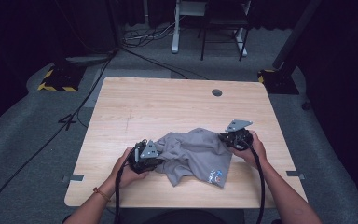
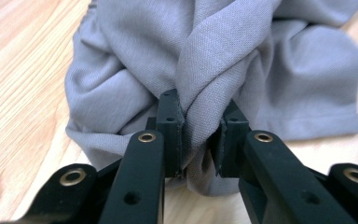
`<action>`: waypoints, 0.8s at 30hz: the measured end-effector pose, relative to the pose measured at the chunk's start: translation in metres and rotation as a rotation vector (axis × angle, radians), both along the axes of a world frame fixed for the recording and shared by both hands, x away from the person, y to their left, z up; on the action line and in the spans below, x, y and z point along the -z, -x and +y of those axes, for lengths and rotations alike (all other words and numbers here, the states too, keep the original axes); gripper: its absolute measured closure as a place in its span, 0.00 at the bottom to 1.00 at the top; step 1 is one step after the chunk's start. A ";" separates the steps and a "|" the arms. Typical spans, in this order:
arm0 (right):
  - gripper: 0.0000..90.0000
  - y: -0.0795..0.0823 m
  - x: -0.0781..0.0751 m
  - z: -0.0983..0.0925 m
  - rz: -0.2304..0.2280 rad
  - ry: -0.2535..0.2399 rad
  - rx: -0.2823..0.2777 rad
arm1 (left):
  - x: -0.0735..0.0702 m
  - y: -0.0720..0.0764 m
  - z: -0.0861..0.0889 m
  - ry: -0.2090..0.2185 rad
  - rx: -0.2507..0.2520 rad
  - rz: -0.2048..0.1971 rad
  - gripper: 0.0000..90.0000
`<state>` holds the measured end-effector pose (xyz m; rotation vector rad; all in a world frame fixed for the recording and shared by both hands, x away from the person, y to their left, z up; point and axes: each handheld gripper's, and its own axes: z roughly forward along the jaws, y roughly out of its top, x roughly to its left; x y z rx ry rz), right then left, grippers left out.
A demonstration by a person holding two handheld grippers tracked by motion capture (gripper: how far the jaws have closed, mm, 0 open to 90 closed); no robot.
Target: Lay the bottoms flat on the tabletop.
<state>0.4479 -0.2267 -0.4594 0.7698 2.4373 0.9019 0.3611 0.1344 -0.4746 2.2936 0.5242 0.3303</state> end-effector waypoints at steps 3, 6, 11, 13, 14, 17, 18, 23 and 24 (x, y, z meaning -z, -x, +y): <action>0.94 0.005 -0.014 -0.002 -0.049 -0.037 -0.016 | 0.000 0.007 -0.012 -0.025 0.035 0.007 0.80; 0.94 0.008 -0.018 -0.002 -0.066 -0.050 -0.021 | 0.000 0.015 -0.026 -0.038 0.081 0.026 0.76; 0.94 0.025 -0.020 0.005 -0.042 -0.035 -0.154 | 0.008 0.027 -0.050 -0.049 0.134 0.083 0.60; 0.94 0.035 -0.015 0.010 -0.015 -0.012 -0.233 | 0.009 0.029 -0.053 -0.062 0.131 0.095 0.54; 0.94 0.039 -0.012 0.014 -0.006 0.015 -0.264 | 0.009 0.029 -0.053 -0.058 0.130 0.100 0.50; 0.94 0.053 -0.004 0.024 0.022 0.062 -0.320 | 0.003 0.027 -0.047 -0.012 0.114 0.110 0.41; 0.94 0.057 -0.002 0.027 0.023 0.086 -0.332 | 0.001 0.027 -0.044 -0.007 0.110 0.104 0.39; 0.94 0.069 0.006 0.028 0.033 0.107 -0.341 | -0.019 0.012 -0.017 0.085 0.032 0.058 0.29; 0.94 0.071 0.008 0.024 0.046 0.093 -0.332 | -0.022 0.007 -0.012 0.103 0.012 0.052 0.28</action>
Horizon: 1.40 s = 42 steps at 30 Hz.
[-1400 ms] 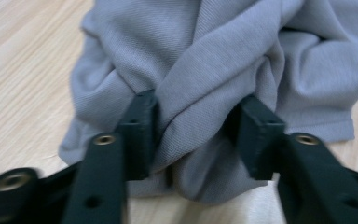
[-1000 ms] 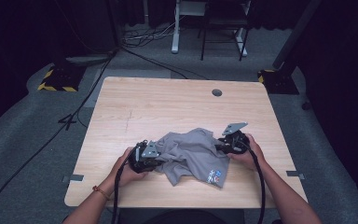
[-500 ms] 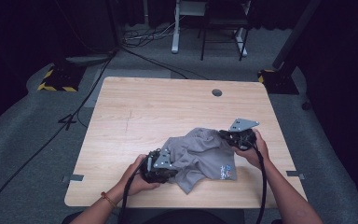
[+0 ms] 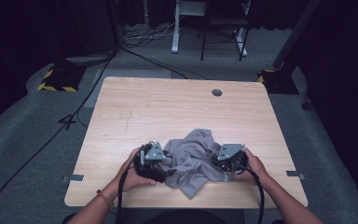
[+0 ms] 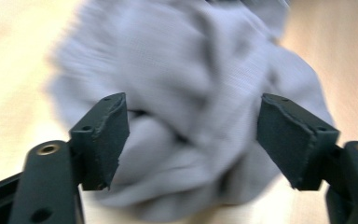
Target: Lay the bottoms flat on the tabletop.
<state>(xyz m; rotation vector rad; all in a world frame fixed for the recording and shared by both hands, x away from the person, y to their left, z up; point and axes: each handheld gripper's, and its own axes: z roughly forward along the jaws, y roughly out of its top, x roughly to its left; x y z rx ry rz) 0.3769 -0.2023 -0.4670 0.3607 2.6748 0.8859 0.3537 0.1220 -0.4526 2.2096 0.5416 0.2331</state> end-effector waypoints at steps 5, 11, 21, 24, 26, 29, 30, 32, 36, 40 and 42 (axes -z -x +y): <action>0.92 0.002 0.003 -0.008 0.016 -0.011 0.017 | -0.002 -0.045 0.016 0.015 -0.156 -0.009 0.29; 0.83 0.006 0.005 -0.020 0.020 -0.045 0.051 | 0.014 -0.078 -0.002 0.013 -0.126 0.064 0.30; 0.43 -0.002 -0.006 -0.047 -0.070 -0.142 0.248 | 0.028 -0.074 -0.026 -0.038 -0.085 0.088 0.39; 0.39 -0.009 -0.004 -0.054 -0.056 -0.149 0.306 | 0.032 -0.070 -0.028 -0.054 -0.068 0.090 0.41; 0.37 -0.014 -0.002 -0.058 -0.051 -0.141 0.348 | 0.035 -0.070 -0.029 -0.072 -0.070 0.106 0.34; 0.35 -0.024 0.004 -0.068 0.011 -0.167 0.409 | 0.038 -0.070 -0.029 -0.063 -0.072 0.123 0.33; 0.35 -0.027 0.006 -0.070 0.030 -0.176 0.420 | 0.039 -0.070 -0.029 -0.061 -0.069 0.122 0.33; 0.35 -0.031 0.009 -0.072 0.058 -0.188 0.433 | 0.040 -0.070 -0.030 -0.058 -0.063 0.128 0.33; 0.34 -0.044 0.016 -0.068 0.122 -0.196 0.429 | 0.042 -0.071 -0.031 -0.052 -0.049 0.145 0.33; 0.51 -0.051 0.020 -0.065 0.120 -0.208 0.423 | 0.040 -0.071 -0.032 -0.046 -0.010 0.150 0.49; 0.69 -0.050 0.018 -0.064 0.087 -0.207 0.412 | 0.037 -0.070 -0.031 -0.050 -0.021 0.111 0.63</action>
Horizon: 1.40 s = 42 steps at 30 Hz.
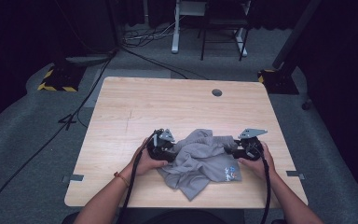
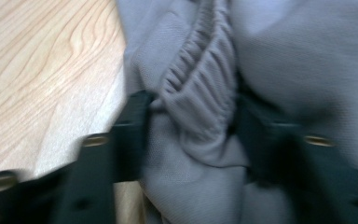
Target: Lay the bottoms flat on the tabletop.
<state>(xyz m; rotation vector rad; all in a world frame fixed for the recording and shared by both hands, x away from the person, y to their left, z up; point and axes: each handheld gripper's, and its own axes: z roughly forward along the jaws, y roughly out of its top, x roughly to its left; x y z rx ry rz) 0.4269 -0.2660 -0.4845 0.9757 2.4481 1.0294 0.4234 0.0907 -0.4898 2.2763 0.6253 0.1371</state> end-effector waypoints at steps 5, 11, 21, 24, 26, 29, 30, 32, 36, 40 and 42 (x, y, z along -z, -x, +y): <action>0.92 0.010 -0.018 -0.002 -0.086 -0.030 -0.019 | -0.017 0.003 0.008 -0.006 -0.053 -0.124 0.86; 0.94 0.014 -0.057 0.002 -0.207 -0.094 -0.019 | -0.060 0.002 0.021 0.074 -0.091 -0.216 0.89; 0.94 -0.011 -0.102 0.008 -0.330 -0.104 0.057 | -0.108 -0.016 0.022 0.053 -0.152 -0.328 0.90; 0.94 -0.022 -0.109 0.010 -0.355 -0.101 0.080 | -0.112 -0.029 0.025 0.058 -0.179 -0.324 0.89; 0.94 -0.031 -0.110 0.011 -0.362 -0.099 0.092 | -0.110 -0.037 0.026 0.052 -0.201 -0.316 0.88; 0.94 -0.043 -0.107 0.016 -0.353 -0.088 0.100 | -0.103 -0.046 0.026 0.038 -0.225 -0.310 0.89; 0.94 -0.046 -0.105 0.017 -0.350 -0.083 0.102 | -0.101 -0.048 0.027 0.039 -0.228 -0.299 0.89; 0.94 -0.050 -0.101 0.020 -0.335 -0.086 0.097 | -0.099 -0.048 0.028 0.047 -0.225 -0.297 0.90; 0.94 -0.054 -0.093 0.026 -0.323 -0.058 0.095 | -0.096 -0.048 0.033 0.041 -0.256 -0.317 0.86; 0.94 -0.069 -0.086 0.035 -0.323 -0.024 0.113 | -0.087 -0.063 0.031 -0.020 -0.287 -0.325 0.88; 0.94 -0.073 -0.085 0.037 -0.328 -0.012 0.119 | -0.084 -0.073 0.028 -0.042 -0.309 -0.345 0.88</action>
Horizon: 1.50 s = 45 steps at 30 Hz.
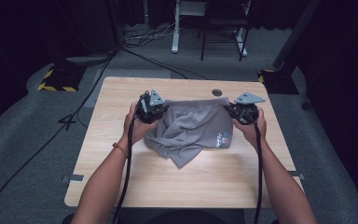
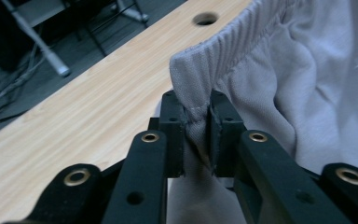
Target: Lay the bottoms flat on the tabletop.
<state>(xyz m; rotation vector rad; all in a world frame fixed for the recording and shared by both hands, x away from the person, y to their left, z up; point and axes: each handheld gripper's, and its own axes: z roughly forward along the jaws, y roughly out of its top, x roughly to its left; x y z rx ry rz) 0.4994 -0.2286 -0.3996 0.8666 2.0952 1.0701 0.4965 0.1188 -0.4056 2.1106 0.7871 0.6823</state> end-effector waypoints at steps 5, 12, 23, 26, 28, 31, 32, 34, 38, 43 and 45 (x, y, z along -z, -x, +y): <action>0.80 -0.030 0.003 0.011 -0.027 0.036 0.102 | 0.009 -0.031 -0.006 0.041 -0.199 -0.028 0.72; 0.58 -0.044 0.018 0.015 0.058 0.025 0.129 | 0.030 -0.042 -0.002 0.026 -0.215 0.104 0.37; 0.48 0.010 0.060 0.009 0.254 0.038 -0.127 | 0.068 0.000 0.040 0.023 -0.091 0.260 0.40; 0.46 0.022 0.070 0.012 0.298 0.058 -0.212 | 0.080 0.013 0.041 0.020 -0.040 0.283 0.45; 0.46 0.028 0.075 0.017 0.314 0.079 -0.272 | 0.084 0.018 0.039 0.025 -0.027 0.288 0.46; 0.50 0.030 0.079 0.026 0.326 0.098 -0.297 | 0.086 0.020 0.036 0.021 -0.013 0.299 0.46; 0.55 0.029 0.081 0.028 0.318 0.116 -0.288 | 0.088 0.021 0.036 0.023 -0.013 0.302 0.46; 0.62 0.027 0.085 0.033 0.296 0.165 -0.256 | 0.089 0.020 0.037 0.046 -0.003 0.316 0.52; 0.83 0.025 0.089 0.034 0.267 0.183 -0.241 | 0.088 0.023 0.039 0.046 0.057 0.326 0.77; 0.97 0.032 0.081 0.031 0.244 0.217 -0.254 | 0.078 0.032 0.039 -0.017 0.068 0.268 0.93; 0.97 0.038 0.067 0.026 0.214 0.188 -0.265 | 0.067 0.038 0.045 0.017 0.081 0.244 0.95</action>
